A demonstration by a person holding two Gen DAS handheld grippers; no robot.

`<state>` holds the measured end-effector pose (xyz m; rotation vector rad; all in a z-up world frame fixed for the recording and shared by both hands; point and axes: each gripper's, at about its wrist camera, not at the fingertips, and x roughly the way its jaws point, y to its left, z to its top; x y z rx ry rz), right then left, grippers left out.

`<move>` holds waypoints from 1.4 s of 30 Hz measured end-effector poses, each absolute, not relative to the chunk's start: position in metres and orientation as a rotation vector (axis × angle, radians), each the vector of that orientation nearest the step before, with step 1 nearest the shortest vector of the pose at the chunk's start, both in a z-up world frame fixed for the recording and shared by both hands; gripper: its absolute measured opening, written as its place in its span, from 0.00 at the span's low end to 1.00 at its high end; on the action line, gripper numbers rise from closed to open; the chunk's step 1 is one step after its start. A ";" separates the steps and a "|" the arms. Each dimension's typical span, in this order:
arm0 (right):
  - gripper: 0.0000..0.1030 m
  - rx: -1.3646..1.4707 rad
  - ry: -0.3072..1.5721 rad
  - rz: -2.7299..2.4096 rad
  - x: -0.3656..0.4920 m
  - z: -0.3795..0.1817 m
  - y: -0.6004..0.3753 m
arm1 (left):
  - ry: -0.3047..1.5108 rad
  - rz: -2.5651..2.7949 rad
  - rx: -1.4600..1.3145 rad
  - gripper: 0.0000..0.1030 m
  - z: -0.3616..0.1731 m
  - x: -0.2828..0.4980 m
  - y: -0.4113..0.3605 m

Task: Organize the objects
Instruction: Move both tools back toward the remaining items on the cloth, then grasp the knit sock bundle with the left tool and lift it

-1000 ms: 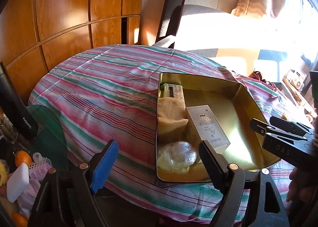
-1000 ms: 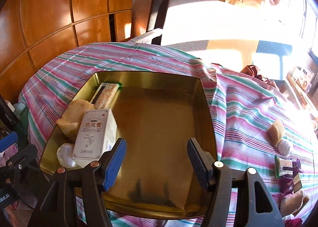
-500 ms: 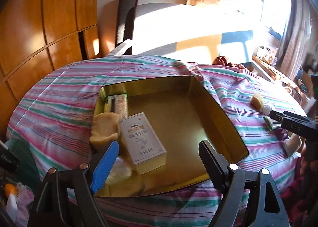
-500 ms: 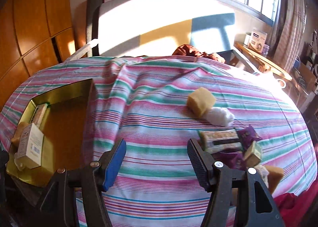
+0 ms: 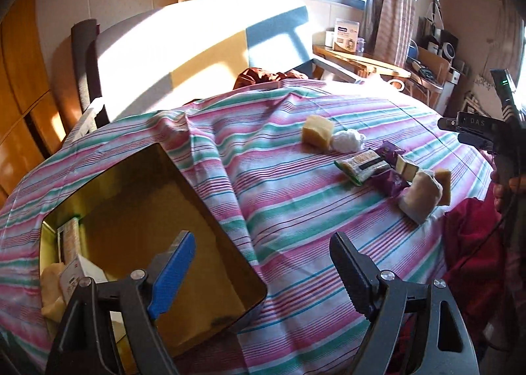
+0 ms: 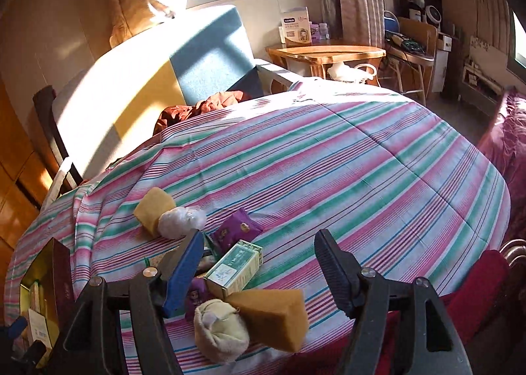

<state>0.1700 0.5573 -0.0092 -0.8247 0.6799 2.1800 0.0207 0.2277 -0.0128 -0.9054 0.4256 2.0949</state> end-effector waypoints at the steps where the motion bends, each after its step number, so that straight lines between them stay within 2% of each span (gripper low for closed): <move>1: 0.69 -0.807 0.770 2.188 0.177 -0.014 0.565 | 0.438 2.080 -0.906 0.82 -0.014 0.023 0.234; 5: 0.70 -0.691 1.077 2.147 0.203 -0.033 0.590 | 0.452 2.022 -0.918 0.82 -0.022 0.028 0.257; 7: 0.70 -0.621 1.138 2.128 0.213 -0.035 0.594 | 0.446 1.984 -0.917 0.82 -0.024 0.033 0.269; 13: 0.70 -0.600 1.154 2.151 0.213 -0.034 0.593 | 0.415 1.830 -0.905 0.80 -0.033 0.051 0.315; 24: 0.70 -0.608 1.206 2.202 0.211 -0.038 0.595 | 0.557 1.590 -0.777 0.79 -0.055 0.098 0.400; 38: 0.70 -0.591 1.244 2.223 0.212 -0.040 0.596 | 0.603 1.515 -0.746 0.83 -0.075 0.116 0.449; 40: 0.70 -0.599 1.237 2.217 0.211 -0.040 0.595 | 0.606 1.503 -0.753 0.75 -0.082 0.117 0.456; 41: 0.70 -0.603 1.235 2.216 0.211 -0.040 0.595 | 0.614 1.489 -0.770 0.53 -0.086 0.118 0.460; 42: 0.70 -0.604 1.233 2.214 0.211 -0.040 0.595 | 0.625 1.488 -0.779 0.53 -0.089 0.118 0.461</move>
